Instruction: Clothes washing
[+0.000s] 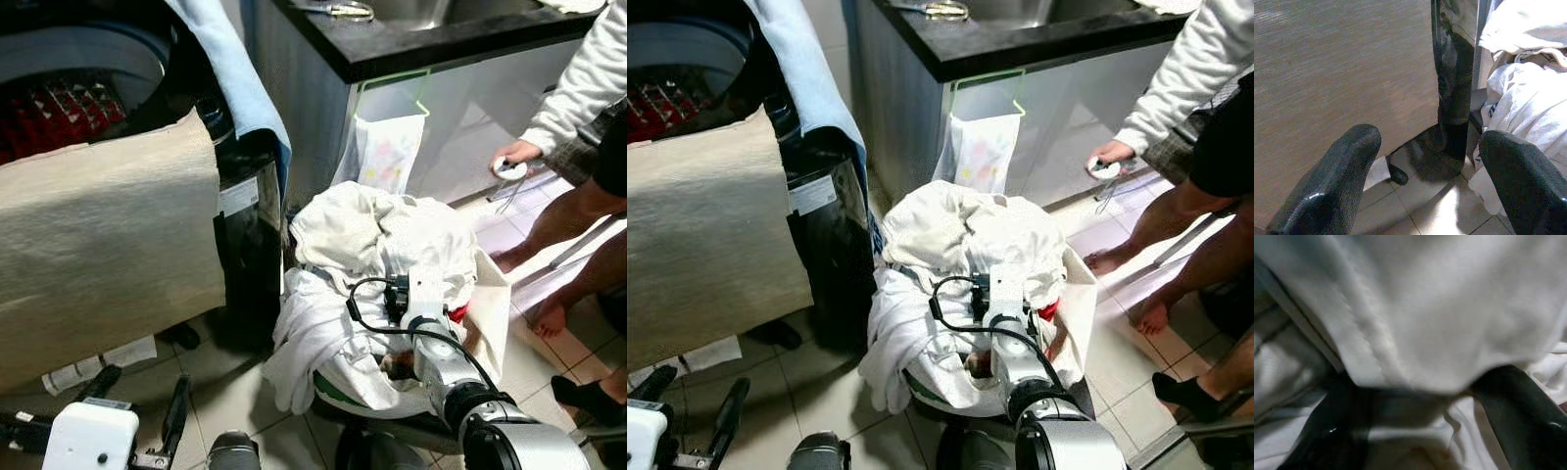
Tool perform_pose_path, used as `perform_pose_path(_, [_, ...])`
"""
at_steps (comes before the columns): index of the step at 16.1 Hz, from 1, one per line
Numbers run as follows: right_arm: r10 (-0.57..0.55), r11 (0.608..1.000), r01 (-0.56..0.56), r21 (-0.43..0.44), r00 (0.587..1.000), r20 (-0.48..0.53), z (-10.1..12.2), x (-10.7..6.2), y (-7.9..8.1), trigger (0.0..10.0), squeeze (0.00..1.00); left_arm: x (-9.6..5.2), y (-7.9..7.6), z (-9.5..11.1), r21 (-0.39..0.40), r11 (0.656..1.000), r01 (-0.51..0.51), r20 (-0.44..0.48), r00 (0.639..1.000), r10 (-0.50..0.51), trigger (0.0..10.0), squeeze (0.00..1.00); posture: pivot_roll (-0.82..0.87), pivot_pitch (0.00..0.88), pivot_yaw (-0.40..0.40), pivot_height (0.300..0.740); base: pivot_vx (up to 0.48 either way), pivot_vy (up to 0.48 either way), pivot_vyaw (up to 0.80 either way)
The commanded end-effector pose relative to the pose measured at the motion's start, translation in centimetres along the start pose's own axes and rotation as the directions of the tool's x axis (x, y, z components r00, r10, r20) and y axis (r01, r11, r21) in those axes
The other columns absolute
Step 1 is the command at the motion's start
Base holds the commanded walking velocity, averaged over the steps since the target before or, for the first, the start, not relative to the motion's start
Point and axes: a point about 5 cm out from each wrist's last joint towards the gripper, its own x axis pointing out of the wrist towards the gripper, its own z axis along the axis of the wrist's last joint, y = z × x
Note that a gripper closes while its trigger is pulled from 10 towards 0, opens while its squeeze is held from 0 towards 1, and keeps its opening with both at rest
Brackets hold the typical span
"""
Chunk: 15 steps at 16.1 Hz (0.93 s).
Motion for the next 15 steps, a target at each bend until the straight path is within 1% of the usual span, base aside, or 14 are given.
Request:
perform_pose_path(1, [-0.009,1.0,0.011,0.01,0.991,-0.134,-3.0,-0.8,-0.2,0.0,0.0,-0.4,0.2,0.8,0.008,1.0,0.0,0.017,1.0,0.0,10.0,0.0,0.4,0.271,-0.043,0.727,0.0,0.0,0.0])
perform_pose_path(2, [-0.013,1.0,0.015,0.012,0.993,-0.118,-2.6,-0.7,-0.2,0.0,0.0,-0.4,0.2,0.7,0.006,1.0,-0.002,0.016,1.0,0.001,10.0,0.0,0.39,0.27,-0.044,0.727,0.0,0.0,0.0])
perform_pose_path(3, [-0.027,0.999,0.03,0.032,0.995,-0.098,-2.0,-0.5,-0.4,0.0,0.0,-0.2,0.2,0.7,0.003,1.0,-0.002,0.016,1.0,0.002,10.0,0.0,0.38,0.269,-0.046,0.727,0.0,0.0,0.0])
perform_pose_path(6, [-0.051,0.995,0.059,0.076,0.994,-0.101,-2.0,-0.5,-1.0,0.0,0.0,0.0,0.0,0.6,-0.003,1.0,-0.001,0.02,1.0,0.002,10.0,0.0,0.38,0.269,-0.048,0.727,0.0,0.0,0.0])
perform_pose_path(8, [-0.048,0.994,0.057,0.097,0.995,-0.088,-1.8,-0.4,-0.9,0.0,0.0,0.0,-0.1,0.5,-0.007,1.0,-0.002,0.02,1.0,0.002,10.0,0.0,0.37,0.27,-0.053,0.727,0.0,0.0,0.0])
perform_pose_path(10, [-0.014,0.995,0.02,0.1,0.998,-0.058,-1.2,-0.3,-0.3,0.0,0.0,0.2,-0.2,0.5,-0.009,1.0,-0.004,0.023,1.0,0.004,10.0,0.0,0.37,0.264,-0.055,0.727,0.0,0.0,0.0])
perform_pose_path(12, [0.009,0.999,-0.006,0.049,0.998,-0.063,-1.5,-0.4,-0.1,0.0,0.0,0.6,-0.3,0.4,-0.016,1.0,-0.004,0.03,1.0,0.004,10.0,0.0,0.35,0.257,-0.061,0.727,0.0,0.0,0.0])
perform_pose_path(13, [0.01,0.998,-0.006,0.059,0.998,-0.065,-1.4,-0.4,0.1,0.0,0.0,0.8,-0.4,0.2,-0.03,1.0,-0.004,0.024,1.0,0.004,10.0,0.0,0.35,0.258,-0.062,0.727,0.0,0.0,0.0])
perform_pose_path(14, [0.028,0.997,-0.024,0.077,0.998,-0.052,-0.8,-0.2,0.6,0.0,0.0,0.8,-0.6,0.0,-0.02,1.0,0.008,0.012,1.0,-0.008,10.0,0.0,0.35,0.252,-0.064,0.727,0.0,0.0,0.0])
perform_pose_path(15, [0.066,0.994,-0.064,0.083,0.998,-0.019,0.2,0.0,1.6,0.0,0.0,0.8,-0.9,-0.2,-0.029,1.0,0.004,0.001,1.0,-0.004,10.0,0.0,0.34,0.243,-0.067,0.727,0.0,0.0,0.0])
